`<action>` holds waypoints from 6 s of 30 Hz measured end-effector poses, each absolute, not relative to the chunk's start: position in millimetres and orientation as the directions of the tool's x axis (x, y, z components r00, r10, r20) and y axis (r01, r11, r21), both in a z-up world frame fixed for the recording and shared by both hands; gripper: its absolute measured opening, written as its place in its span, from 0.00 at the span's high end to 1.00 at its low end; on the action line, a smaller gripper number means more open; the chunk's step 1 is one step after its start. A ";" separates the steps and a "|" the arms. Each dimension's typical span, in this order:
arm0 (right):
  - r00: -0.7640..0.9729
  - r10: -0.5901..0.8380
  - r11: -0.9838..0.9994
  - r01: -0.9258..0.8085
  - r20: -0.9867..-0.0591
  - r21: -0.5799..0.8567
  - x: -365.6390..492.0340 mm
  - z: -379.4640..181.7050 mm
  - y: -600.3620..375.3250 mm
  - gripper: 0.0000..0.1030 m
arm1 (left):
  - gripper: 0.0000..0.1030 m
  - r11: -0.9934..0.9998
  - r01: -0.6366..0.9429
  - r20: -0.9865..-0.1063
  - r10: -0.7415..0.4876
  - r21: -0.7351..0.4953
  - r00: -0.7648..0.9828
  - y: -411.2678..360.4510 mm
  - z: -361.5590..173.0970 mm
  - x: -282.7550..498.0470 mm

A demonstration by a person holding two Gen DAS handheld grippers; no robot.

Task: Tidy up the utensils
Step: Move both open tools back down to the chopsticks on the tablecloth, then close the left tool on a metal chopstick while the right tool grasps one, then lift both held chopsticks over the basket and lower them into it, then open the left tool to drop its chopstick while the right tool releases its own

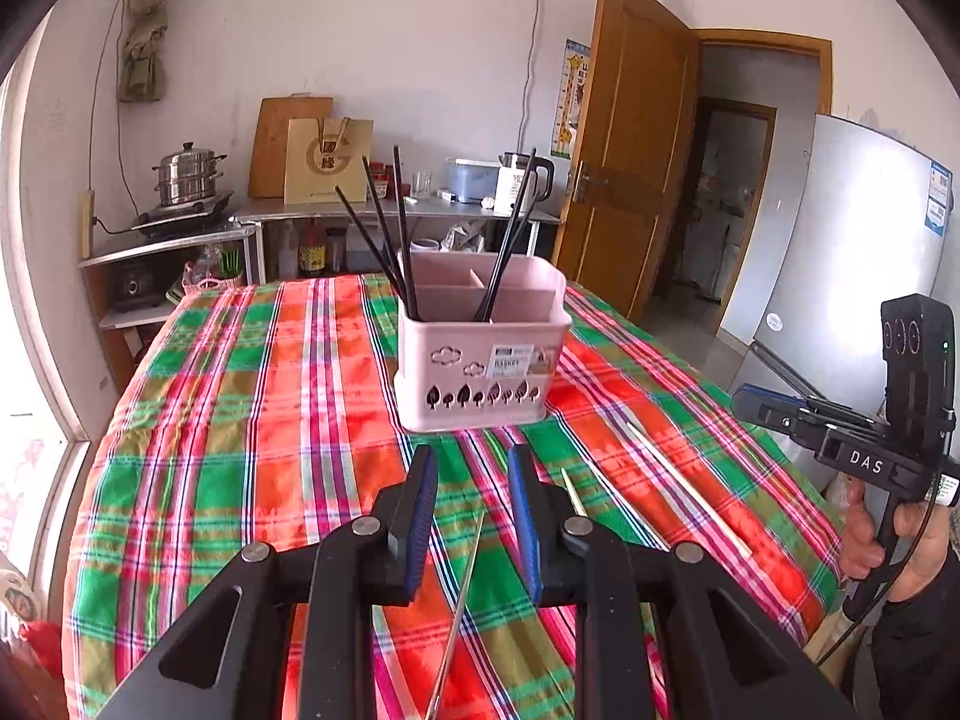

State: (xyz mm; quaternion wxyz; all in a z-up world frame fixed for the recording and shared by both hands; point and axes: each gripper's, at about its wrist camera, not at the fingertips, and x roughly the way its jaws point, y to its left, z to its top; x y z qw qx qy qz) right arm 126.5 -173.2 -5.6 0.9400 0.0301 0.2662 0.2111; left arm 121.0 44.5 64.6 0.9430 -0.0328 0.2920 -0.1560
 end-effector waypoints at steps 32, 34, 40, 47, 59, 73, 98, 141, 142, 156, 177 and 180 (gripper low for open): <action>0.651 0.316 0.939 -0.319 -0.690 0.129 163.8 -78.4 -160.4 0.84 | 0.77 0.935 0.353 -0.797 -0.235 -0.029 0.556 -5.1 -33.2 185.4; 0.641 0.306 0.940 -0.319 -0.704 0.119 170.9 -83.2 -156.7 0.84 | 0.77 0.934 0.357 -0.812 -0.224 -0.020 0.539 -8.7 -38.4 193.3; 0.607 0.274 0.944 -0.318 -0.746 0.088 187.5 -95.2 -146.4 0.84 | 0.77 0.932 0.363 -0.838 -0.180 0.023 0.516 -14.9 -47.2 202.5; 0.575 0.212 0.946 -0.323 -0.790 0.019 196.9 -105.1 -135.0 0.84 | 0.77 0.923 0.383 -0.848 -0.184 0.024 0.497 -14.9 -47.0 203.1; 0.540 0.193 0.942 -0.334 -0.819 0.002 212.6 -104.0 -126.6 0.95 | 0.79 0.915 0.403 -0.858 -0.198 0.012 0.474 -13.1 -46.0 211.4; 0.612 0.283 0.938 -0.339 -0.738 0.078 202.3 -70.8 -136.9 0.96 | 0.96 0.925 0.379 -0.842 -0.231 -0.034 0.488 -3.2 -32.6 210.1; 0.753 0.350 0.929 -0.358 -0.558 0.100 175.4 11.5 -154.9 0.96 | 0.96 0.938 0.336 -0.657 -0.308 -0.087 0.688 28.0 87.7 188.2; 0.824 0.463 0.884 -0.458 -0.325 0.098 239.7 106.4 -93.8 0.96 | 0.96 0.931 0.295 -0.487 -0.363 -0.214 0.794 49.7 186.8 280.9; 0.826 0.463 0.884 -0.456 -0.322 0.100 241.5 106.4 -93.2 0.96 | 0.96 0.931 0.295 -0.488 -0.364 -0.216 0.793 49.6 185.6 284.6; 0.819 0.464 0.884 -0.452 -0.338 0.119 272.7 95.9 -81.7 0.96 | 0.96 0.920 0.299 -0.484 -0.389 -0.255 0.784 57.7 176.5 319.2; 0.800 0.458 0.888 -0.435 -0.388 0.150 280.5 64.8 -90.3 0.96 | 0.96 0.910 0.329 -0.513 -0.414 -0.252 0.752 48.2 144.0 318.6; 0.796 0.459 0.887 -0.435 -0.395 0.154 279.9 59.0 -91.7 0.96 | 0.96 0.912 0.335 -0.523 -0.411 -0.238 0.747 46.2 137.4 317.6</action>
